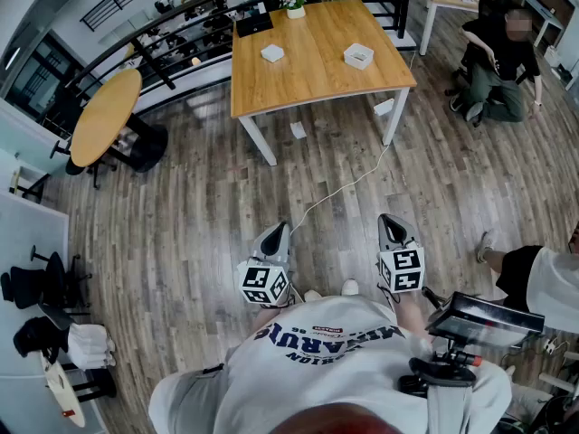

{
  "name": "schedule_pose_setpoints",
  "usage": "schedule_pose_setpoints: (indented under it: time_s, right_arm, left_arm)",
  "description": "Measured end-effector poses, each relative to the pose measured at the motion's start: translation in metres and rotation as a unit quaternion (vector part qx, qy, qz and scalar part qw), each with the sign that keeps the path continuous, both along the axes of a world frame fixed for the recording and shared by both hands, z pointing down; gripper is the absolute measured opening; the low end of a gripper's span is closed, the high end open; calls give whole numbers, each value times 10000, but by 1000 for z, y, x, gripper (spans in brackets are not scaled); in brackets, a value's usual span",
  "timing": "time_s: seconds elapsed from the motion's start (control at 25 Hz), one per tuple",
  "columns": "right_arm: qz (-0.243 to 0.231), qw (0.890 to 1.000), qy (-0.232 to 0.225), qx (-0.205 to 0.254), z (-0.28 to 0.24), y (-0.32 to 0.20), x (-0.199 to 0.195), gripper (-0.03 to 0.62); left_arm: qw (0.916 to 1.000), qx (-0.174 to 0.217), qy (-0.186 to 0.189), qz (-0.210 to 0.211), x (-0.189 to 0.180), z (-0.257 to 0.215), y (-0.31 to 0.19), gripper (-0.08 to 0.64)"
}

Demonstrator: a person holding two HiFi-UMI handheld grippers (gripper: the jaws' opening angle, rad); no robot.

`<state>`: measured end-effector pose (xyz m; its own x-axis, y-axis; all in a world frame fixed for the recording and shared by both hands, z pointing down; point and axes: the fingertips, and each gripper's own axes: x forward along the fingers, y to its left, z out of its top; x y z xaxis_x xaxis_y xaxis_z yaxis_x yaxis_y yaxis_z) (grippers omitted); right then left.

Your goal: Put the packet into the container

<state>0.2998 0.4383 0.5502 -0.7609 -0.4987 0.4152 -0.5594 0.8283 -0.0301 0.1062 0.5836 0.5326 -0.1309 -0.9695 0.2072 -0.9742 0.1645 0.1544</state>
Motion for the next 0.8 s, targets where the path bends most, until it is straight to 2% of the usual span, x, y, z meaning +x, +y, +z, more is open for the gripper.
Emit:
schedule_pose_setpoints:
  time_s: [0.12,0.28,0.48,0.64,0.72,0.8]
  right_arm:
    - [-102,9999,-27,-27,3,-3,2,8]
    - [-274,9995,-80,-158,8,-4,6,8]
    - [-590,9979,-116,-225,23,-11,-1,8]
    - [-1111,9933,-13,-319,51,-32,-15,9]
    - [-1204,9918,-80,-416,57,-34,-23,9]
    - [-1213,9918,-169,-374,50,-36,-23,9]
  left_arm:
    - [9995,-242,-47,-197,0,14,10,0]
    - [9965,-655,-424,-286,13,22,16,0]
    - [9954,-665,-405,-561,15,9,17,0]
    - [9944,-622,-448,-730,31,4,15,0]
    - [9923,-718,-669,-758,35,0,19,0]
    - [9869,-813,-1245,-623,47,-14,14,0]
